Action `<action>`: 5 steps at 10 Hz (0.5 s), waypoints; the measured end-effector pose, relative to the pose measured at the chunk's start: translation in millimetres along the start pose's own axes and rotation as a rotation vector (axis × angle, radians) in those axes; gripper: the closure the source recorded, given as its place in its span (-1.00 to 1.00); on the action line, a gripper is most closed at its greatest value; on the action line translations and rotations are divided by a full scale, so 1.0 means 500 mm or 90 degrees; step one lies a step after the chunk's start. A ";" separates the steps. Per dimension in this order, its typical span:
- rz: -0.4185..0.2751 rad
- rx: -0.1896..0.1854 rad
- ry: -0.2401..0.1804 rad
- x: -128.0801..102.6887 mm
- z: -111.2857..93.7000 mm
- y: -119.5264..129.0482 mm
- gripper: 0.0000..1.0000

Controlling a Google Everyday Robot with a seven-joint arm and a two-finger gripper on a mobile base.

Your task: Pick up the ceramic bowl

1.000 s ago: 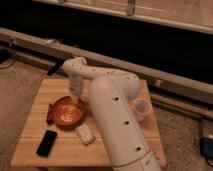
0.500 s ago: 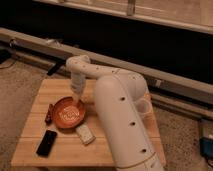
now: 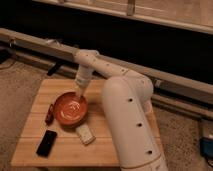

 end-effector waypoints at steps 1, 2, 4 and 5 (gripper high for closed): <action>-0.001 -0.007 -0.007 -0.003 -0.017 -0.002 1.00; -0.006 -0.013 -0.015 -0.007 -0.041 -0.003 1.00; -0.016 -0.017 -0.029 -0.005 -0.092 -0.011 1.00; -0.021 -0.016 -0.034 -0.004 -0.104 -0.013 1.00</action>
